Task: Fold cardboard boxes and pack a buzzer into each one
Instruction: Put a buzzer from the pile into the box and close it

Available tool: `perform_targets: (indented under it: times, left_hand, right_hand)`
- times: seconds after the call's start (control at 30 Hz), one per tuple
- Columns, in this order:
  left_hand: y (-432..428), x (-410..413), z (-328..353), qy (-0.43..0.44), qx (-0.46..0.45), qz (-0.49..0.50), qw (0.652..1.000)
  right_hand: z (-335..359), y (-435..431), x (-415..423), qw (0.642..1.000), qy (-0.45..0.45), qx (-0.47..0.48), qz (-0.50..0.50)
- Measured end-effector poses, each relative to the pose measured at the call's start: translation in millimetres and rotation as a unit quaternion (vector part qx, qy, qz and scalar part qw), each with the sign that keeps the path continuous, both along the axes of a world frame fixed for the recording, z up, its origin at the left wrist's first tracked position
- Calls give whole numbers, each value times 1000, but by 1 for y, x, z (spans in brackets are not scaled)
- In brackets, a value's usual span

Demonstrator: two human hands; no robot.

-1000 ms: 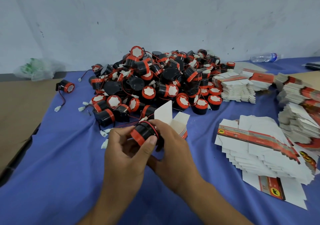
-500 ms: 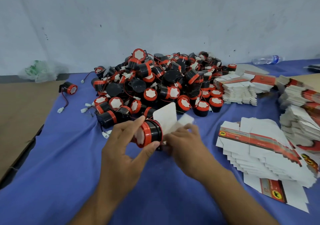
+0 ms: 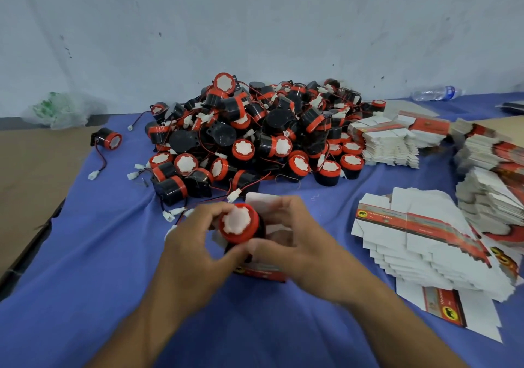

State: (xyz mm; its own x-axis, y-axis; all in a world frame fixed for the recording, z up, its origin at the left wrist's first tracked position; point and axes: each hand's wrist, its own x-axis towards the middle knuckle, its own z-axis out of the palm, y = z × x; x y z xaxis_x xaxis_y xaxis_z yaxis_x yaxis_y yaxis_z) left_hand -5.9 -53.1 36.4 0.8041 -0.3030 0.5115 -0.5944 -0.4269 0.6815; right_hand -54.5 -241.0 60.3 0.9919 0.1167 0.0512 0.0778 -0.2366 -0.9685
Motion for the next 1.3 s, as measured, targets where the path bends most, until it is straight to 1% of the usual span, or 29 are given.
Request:
perform_targets:
  times: [0.03,0.07,0.1,0.13,0.2,0.37,0.5,0.57,0.63,0.73,0.8,0.87,0.9,1.0,1.07,1.17,1.23,1.3]
  left_hand:
    - [-1,0,-3,4,22,-7,1000]
    - [-3,-1,-6,7,37,-15,999]
    - [-5,-2,-10,6,39,-24,999]
    - [-7,-3,-13,5,28,-38,999]
    - [-12,-5,-17,6,-8,-70,998]
    - [-15,-2,-27,42,-35,-104,993]
    - [-14,0,-30,69,-41,-123,989]
    - [-12,1,-32,90,-26,-135,986]
    - [-10,3,-32,86,6,-128,988]
    - [-5,12,-32,74,75,-93,990]
    - [-5,16,-28,102,112,-127,980]
    - [-8,18,-26,125,84,-180,972]
    - [-11,19,-26,129,63,-188,972]
    - [-17,21,-27,119,24,-175,977]
    - [-18,23,-27,96,17,-163,982]
    - [-20,21,-25,86,25,-183,979]
    - [-21,21,-25,83,37,-183,979]
    - [-17,21,-26,92,36,-169,981]
  right_hand:
    - [4,-6,0,999,-27,-44,1]
    - [8,-11,0,992,-64,-111,2]
    - [10,-13,0,979,-103,-178,5]
    - [10,-13,0,965,-133,-225,15]
    - [7,-15,0,955,-145,-255,42]
    - [4,-34,3,948,-117,-273,110]
    - [7,-44,7,950,-97,-270,121]
    - [6,-46,8,952,-102,-264,120]
    - [5,-47,8,957,-106,-249,107]
    - [2,-48,8,972,-93,-209,56]
    - [0,-49,8,979,-82,-182,38]
    - [-1,-48,9,984,-69,-160,43]
    - [-1,-47,9,986,-62,-149,47]
    - [-2,-45,9,991,-48,-119,40]
    - [-1,-44,9,994,-37,-102,27]
    - [0,-43,8,998,-24,-59,12]
    - [1,-43,9,995,-43,-91,-20]
    - [1,-44,9,983,-74,-153,-71]
